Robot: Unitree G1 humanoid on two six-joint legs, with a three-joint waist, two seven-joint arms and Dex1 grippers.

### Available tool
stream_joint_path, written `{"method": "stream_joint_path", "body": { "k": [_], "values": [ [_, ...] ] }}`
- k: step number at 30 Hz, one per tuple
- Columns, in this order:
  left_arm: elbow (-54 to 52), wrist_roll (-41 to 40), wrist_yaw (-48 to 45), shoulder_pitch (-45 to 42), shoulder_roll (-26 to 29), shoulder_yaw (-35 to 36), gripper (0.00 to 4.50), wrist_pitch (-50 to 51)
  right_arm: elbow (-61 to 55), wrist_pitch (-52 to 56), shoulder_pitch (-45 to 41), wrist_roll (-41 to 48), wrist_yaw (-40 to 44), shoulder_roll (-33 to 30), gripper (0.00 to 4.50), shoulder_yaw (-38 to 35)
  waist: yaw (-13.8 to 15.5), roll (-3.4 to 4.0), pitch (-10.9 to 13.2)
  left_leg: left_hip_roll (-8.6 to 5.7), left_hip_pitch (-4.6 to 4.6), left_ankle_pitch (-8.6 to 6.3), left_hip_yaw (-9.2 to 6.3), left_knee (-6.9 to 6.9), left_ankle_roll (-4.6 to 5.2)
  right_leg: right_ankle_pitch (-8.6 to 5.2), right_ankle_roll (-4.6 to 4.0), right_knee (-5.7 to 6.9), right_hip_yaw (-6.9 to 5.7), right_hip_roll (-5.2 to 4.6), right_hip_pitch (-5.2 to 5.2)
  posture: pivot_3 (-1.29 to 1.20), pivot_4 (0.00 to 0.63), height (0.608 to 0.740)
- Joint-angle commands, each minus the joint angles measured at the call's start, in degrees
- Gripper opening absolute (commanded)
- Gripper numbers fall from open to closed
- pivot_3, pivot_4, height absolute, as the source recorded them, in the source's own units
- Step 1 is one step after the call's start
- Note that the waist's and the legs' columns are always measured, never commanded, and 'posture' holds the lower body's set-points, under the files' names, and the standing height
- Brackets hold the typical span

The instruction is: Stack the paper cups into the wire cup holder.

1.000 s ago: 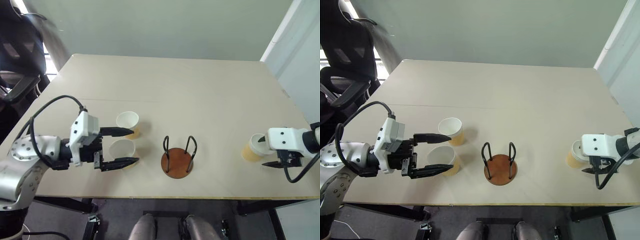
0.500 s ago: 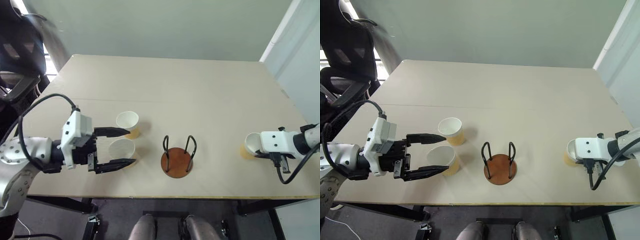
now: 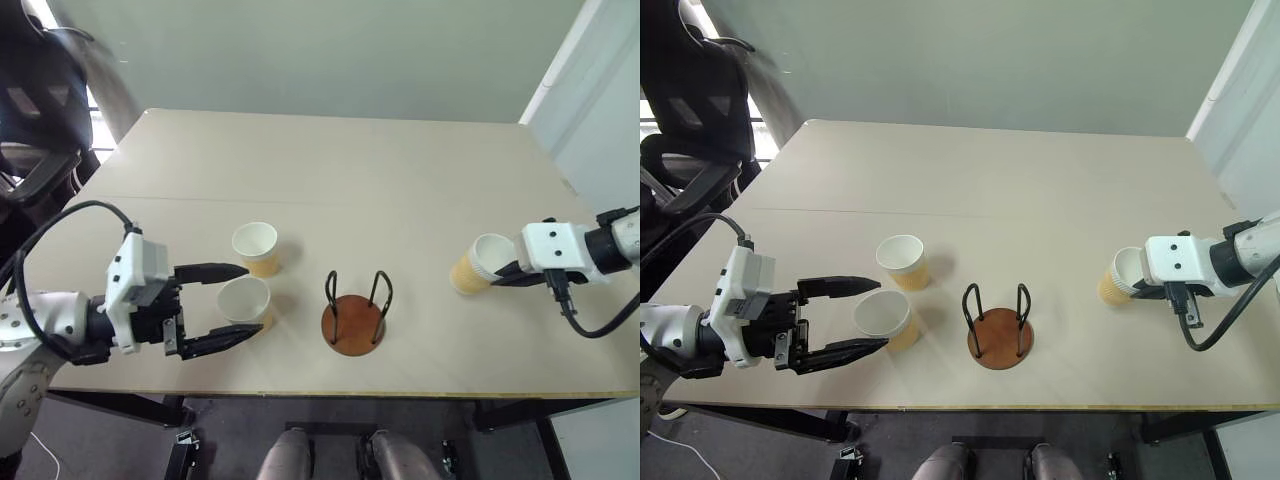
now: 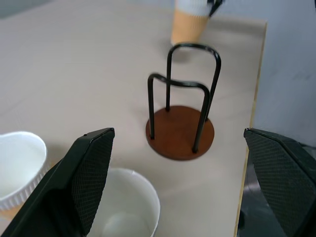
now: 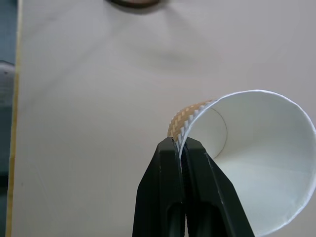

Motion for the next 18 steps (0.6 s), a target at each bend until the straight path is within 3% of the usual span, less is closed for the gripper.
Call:
{"method": "stream_joint_path", "body": {
  "k": [1, 13, 18],
  "values": [
    [-2.0, -4.8, 1.3, 0.2, -1.2, 4.6, 4.5, 0.2, 0.0, -0.3, -1.4, -0.1, 0.2, 0.0, 0.03, -0.2, 0.0, 0.0, 0.0, 0.0, 0.01, 0.0, 0.0, -0.01, 0.0, 0.0, -0.01, 0.0, -0.01, 0.0, 0.0, 0.0, 0.15, 0.74],
    [-3.0, -4.7, -0.1, 6.6, -1.4, 6.1, 4.5, -0.8, 0.3, 2.0, -9.8, 6.7, 4.8, 2.2, 0.03, -1.4, -0.5, 0.05, 0.0, 0.03, 0.2, 0.05, 0.03, -0.03, -0.03, -0.03, -0.18, 0.03, -0.01, 0.01, 0.09, 0.0, 0.15, 0.74],
    [-3.8, -2.2, 0.4, 9.6, -4.9, 4.1, 4.5, -4.1, -3.1, 7.2, -15.8, 13.5, 5.5, 5.4, 0.03, -1.7, -0.7, 0.07, 0.0, 0.04, 0.2, 0.05, 0.03, -0.06, -0.03, -0.14, -0.29, 0.03, -0.01, 0.02, 0.08, 0.0, 0.15, 0.74]
  ]
}}
